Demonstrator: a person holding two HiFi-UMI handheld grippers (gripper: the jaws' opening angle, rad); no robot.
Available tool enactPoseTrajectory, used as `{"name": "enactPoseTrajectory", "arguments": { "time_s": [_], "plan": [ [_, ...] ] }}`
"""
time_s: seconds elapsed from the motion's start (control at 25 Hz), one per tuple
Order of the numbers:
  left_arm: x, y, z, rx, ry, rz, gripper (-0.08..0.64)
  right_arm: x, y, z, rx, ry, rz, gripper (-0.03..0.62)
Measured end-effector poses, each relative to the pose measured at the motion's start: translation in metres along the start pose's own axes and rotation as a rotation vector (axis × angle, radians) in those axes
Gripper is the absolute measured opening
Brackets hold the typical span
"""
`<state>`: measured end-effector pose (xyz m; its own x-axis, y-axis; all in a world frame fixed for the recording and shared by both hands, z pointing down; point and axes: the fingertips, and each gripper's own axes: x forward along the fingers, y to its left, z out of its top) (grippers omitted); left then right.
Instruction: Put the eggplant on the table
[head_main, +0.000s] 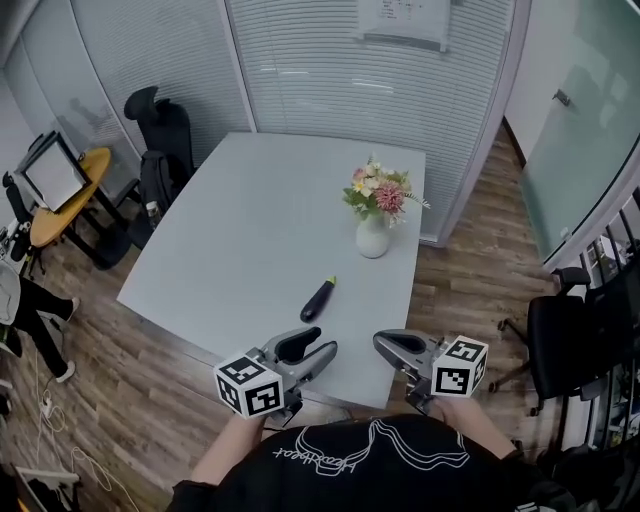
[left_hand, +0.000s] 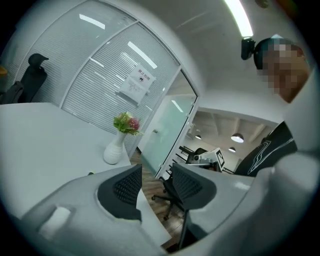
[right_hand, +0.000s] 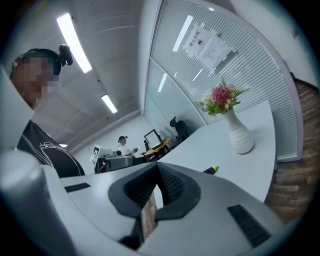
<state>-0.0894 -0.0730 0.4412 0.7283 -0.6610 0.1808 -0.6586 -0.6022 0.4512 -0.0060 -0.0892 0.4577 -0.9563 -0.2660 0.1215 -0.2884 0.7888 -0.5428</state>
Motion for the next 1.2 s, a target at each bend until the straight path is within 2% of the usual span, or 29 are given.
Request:
{"name": "enactPoseTrajectory", "arguments": {
  "time_s": [0.08,0.2,0.36,0.6,1.2],
  "plan": [
    [-0.006,-0.015,0.006,0.001,-0.026,-0.023,0.172,0.002,0.011,0.001,-0.017,0.002,0.031,0.009],
    [-0.012,-0.034,0.013,-0.001,-0.057,-0.056,0.069,0.002,0.022,0.003,-0.029,0.004,0.062,0.009],
    [-0.016,-0.044,0.012,0.033,-0.046,-0.042,0.031,0.000,0.032,0.008,-0.045,-0.001,0.072,0.009],
    [-0.014,-0.051,0.009,0.095,-0.033,-0.028,0.018,-0.002,0.042,0.005,-0.087,-0.004,0.098,0.009],
    [-0.008,-0.043,0.009,0.104,-0.020,-0.029,0.018,0.002,0.032,0.004,-0.083,-0.005,0.058,0.009]
  ]
}}
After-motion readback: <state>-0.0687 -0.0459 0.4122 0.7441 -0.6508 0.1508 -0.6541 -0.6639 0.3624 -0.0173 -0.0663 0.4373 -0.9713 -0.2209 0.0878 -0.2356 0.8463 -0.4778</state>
